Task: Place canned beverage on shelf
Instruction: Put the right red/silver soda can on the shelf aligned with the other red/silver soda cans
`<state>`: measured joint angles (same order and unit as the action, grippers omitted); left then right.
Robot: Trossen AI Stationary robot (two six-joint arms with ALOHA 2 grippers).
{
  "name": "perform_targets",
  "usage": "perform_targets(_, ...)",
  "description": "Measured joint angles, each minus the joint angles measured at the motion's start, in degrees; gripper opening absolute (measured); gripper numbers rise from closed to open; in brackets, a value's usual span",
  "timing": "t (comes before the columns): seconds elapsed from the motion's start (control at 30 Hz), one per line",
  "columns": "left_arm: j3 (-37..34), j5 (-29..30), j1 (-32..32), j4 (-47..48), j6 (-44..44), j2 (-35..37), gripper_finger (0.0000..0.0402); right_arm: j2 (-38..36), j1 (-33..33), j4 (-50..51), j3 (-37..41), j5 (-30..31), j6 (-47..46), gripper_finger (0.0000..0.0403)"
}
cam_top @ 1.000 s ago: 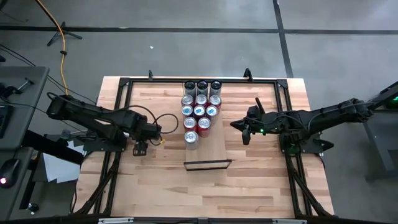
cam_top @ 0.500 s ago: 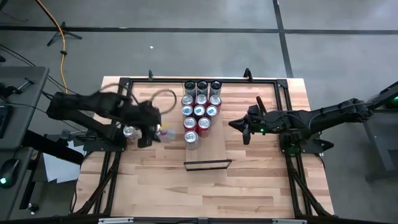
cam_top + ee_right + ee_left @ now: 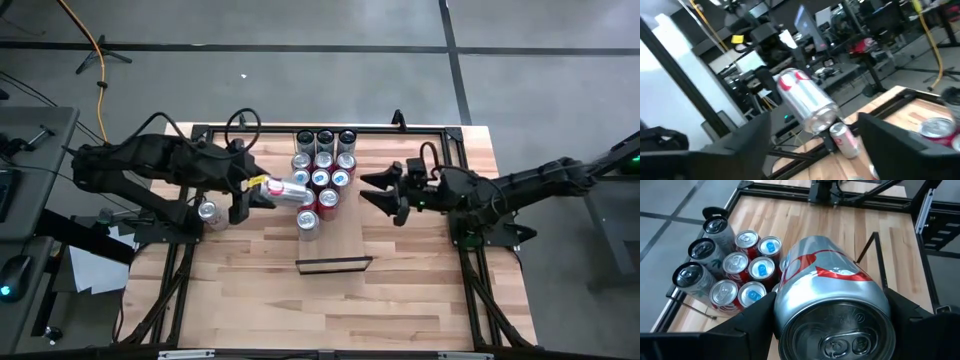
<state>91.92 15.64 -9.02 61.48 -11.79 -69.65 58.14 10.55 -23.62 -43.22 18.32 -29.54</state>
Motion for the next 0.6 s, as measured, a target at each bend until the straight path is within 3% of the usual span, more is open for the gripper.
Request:
perform_targets(0.23, 0.0, 2.1, 0.0, -2.1, 0.0, -0.1, 0.0229, 6.4, 0.0, 10.8, -11.8, -3.1, 6.2, 0.0363)
perform_targets(0.43, 0.0, 5.4, 0.0, -2.0, -2.7, -0.1, 0.0229, 11.9, 0.0, 24.9, -22.9, -3.1, 15.2, 0.0376)
perform_targets(0.6, 0.0, 9.5, 0.3, -5.0, -18.1, -0.1, 0.0229, 15.6, 0.3, 31.0, -29.3, -3.1, 22.2, 0.0376)
